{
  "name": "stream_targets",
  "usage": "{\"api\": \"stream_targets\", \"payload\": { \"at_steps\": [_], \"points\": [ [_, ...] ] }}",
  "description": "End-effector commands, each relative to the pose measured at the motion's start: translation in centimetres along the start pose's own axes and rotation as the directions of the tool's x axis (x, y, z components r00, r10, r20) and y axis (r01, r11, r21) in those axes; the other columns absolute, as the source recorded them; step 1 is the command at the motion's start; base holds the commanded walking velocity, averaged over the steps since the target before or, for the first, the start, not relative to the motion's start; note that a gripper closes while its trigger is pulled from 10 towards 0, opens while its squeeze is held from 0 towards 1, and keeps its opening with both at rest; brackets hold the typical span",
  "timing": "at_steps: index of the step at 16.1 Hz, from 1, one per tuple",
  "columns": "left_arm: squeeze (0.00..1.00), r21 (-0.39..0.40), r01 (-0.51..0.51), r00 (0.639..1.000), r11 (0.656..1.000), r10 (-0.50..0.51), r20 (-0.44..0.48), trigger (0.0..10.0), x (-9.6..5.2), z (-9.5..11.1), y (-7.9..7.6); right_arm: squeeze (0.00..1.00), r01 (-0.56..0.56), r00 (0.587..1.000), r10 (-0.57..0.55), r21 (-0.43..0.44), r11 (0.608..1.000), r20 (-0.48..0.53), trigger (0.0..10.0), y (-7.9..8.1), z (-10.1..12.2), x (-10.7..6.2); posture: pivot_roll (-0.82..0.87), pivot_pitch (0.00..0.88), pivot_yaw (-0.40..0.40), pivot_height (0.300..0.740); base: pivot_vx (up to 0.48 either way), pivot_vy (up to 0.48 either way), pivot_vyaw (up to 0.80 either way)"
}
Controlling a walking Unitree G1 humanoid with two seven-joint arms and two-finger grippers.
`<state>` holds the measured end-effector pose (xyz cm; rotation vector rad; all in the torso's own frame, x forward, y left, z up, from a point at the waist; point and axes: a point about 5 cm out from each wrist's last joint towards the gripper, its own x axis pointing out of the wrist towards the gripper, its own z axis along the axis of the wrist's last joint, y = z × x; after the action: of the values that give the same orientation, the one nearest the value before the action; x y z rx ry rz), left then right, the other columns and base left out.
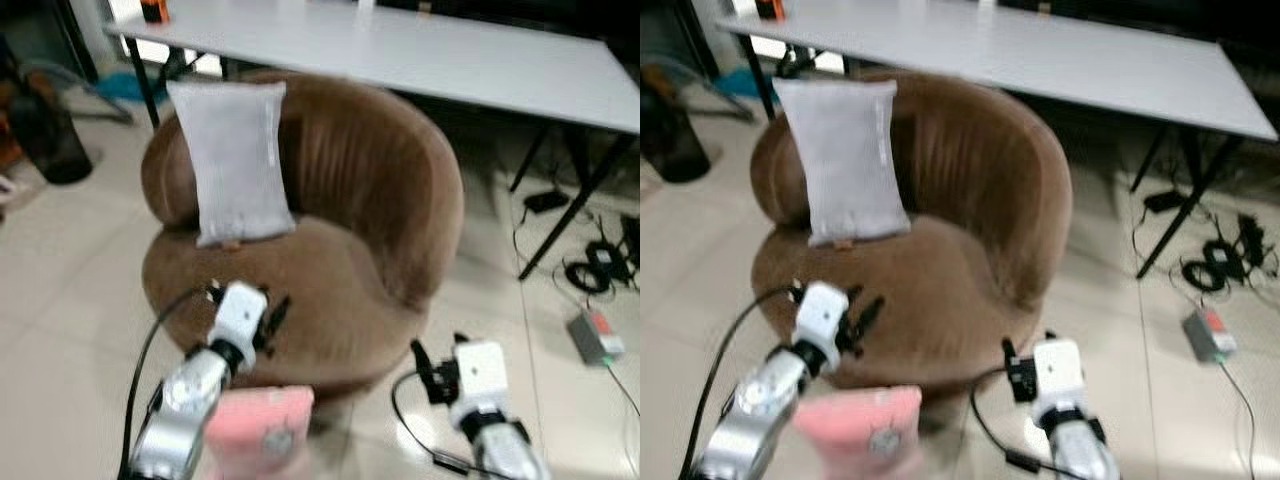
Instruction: Move the pillow to the sofa from floor
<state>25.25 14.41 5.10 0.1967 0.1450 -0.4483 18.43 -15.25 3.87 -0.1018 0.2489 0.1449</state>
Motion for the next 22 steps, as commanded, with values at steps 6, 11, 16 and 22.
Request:
{"api": "stream_targets", "payload": {
  "at_steps": [6, 11, 16, 22],
  "points": [
    [0.0, 0.017, -0.029, 1.0, 0.999, 0.029, 0.011, 10.0, -1.4, -0.4, 0.6, 0.0, -0.015, 1.0, 0.015, 0.012, 1.0, -0.012, 10.0, 0.1, -0.4, 0.1, 0.05, 0.037, -0.049, 0.74, 0.0, 0.145, 0.0],
    [0.0, 0.029, -0.018, 1.0, 0.999, 0.018, 0.021, 10.0, -1.5, -0.1, 0.7, 0.0, -0.007, 1.0, 0.008, 0.034, 0.999, -0.021, 10.0, 0.4, -0.9, -0.2, 0.05, 0.031, -0.036, 0.74, 0.0, 0.469, 0.0],
    [0.0, 0.054, 0.001, 1.0, 0.999, -0.002, 0.021, 10.0, -1.4, 0.1, 0.5, 0.0, 0.0, 1.0, 0.001, 0.04, 0.999, -0.025, 10.0, 0.5, -1.1, -0.2, 0.05, 0.027, -0.028, 0.74, 0.0, 0.258, 0.0],
    [0.0, 0.049, -0.02, 0.998, 0.999, 0.017, 0.053, 10.0, -0.8, 0.7, 0.4, 0.0, 0.004, 0.999, -0.001, 0.069, 0.998, -0.039, 10.0, 0.5, -1.3, -0.1, 0.06, 0.042, -0.036, 0.736, 0.0, -0.16, 0.0]
  ]
}}
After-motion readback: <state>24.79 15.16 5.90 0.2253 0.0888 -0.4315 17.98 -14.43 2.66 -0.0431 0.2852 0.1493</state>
